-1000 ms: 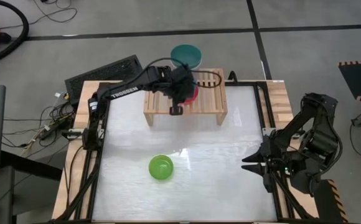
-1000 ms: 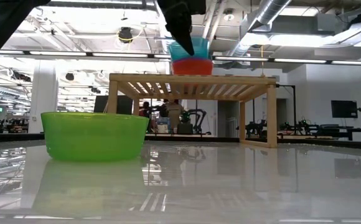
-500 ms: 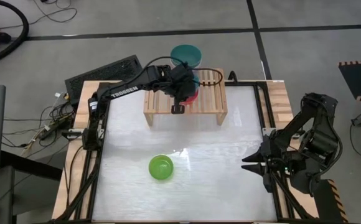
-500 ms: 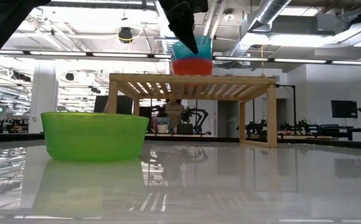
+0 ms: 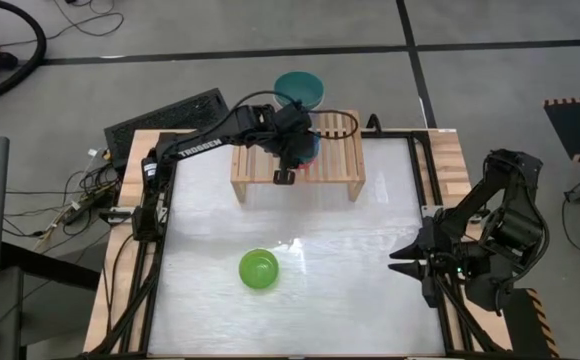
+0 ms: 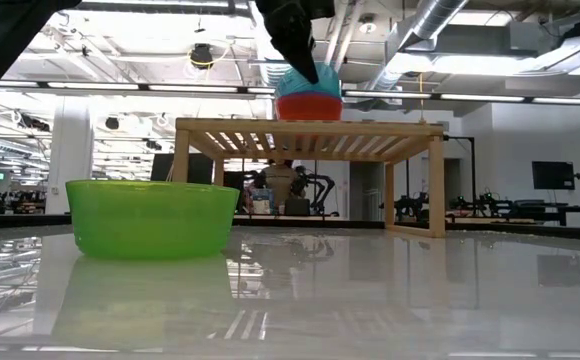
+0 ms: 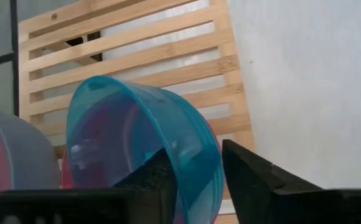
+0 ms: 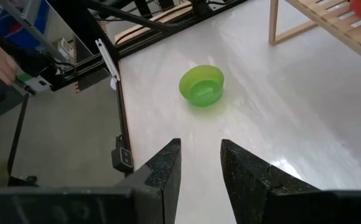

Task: Place and stack bowls onto a shelf
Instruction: Stack the blue bowl on top of the pink bowl on the shelf, then stack the green bowl on top of the blue bowl on the shelf

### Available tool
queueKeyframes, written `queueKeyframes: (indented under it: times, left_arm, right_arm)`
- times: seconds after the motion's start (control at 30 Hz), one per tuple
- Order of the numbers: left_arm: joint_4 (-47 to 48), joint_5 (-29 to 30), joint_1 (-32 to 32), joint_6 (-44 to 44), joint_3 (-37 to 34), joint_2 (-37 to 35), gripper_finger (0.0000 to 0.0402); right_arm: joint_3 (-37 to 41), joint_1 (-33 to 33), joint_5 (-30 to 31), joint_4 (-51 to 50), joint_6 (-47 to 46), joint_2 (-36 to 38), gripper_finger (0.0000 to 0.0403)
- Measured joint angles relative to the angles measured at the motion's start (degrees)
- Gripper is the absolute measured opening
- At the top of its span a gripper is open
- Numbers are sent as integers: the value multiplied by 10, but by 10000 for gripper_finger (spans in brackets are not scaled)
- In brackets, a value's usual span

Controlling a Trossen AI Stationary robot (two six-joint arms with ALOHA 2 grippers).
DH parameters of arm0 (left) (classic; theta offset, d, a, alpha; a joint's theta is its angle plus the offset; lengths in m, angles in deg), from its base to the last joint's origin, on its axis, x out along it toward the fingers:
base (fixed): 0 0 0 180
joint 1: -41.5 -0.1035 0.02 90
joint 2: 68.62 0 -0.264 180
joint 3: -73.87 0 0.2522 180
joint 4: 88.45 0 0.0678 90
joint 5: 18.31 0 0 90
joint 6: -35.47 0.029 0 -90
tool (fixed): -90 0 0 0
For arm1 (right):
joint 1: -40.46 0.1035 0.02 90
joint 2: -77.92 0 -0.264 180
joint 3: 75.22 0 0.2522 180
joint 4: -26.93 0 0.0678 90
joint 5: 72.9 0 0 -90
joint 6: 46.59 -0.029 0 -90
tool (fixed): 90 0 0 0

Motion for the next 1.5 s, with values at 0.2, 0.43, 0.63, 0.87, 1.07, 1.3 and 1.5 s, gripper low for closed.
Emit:
queueKeyframes:
  times: [0.2,0.43,0.63,0.87,1.07,1.3,1.5]
  left_arm:
    - [-2,12,0,16,0,0,142]
    - [-4,40,1,12,8,0,169]
    - [-3,55,1,3,58,-1,170]
    - [-4,117,15,-15,78,-14,153]
    - [13,144,35,-27,68,-11,63]
    - [-2,185,43,-50,1,-9,7]
    - [-3,213,55,-45,-18,-10,1]
  right_arm:
    - [0,0,0,-7,0,0,139]
    - [0,0,0,-14,-1,0,139]
    - [0,0,0,-15,-1,0,139]
    - [0,0,0,-15,-1,0,139]
    - [0,0,0,-15,-1,0,139]
    - [0,0,0,-14,-7,0,139]
    - [0,0,0,-14,-10,0,139]
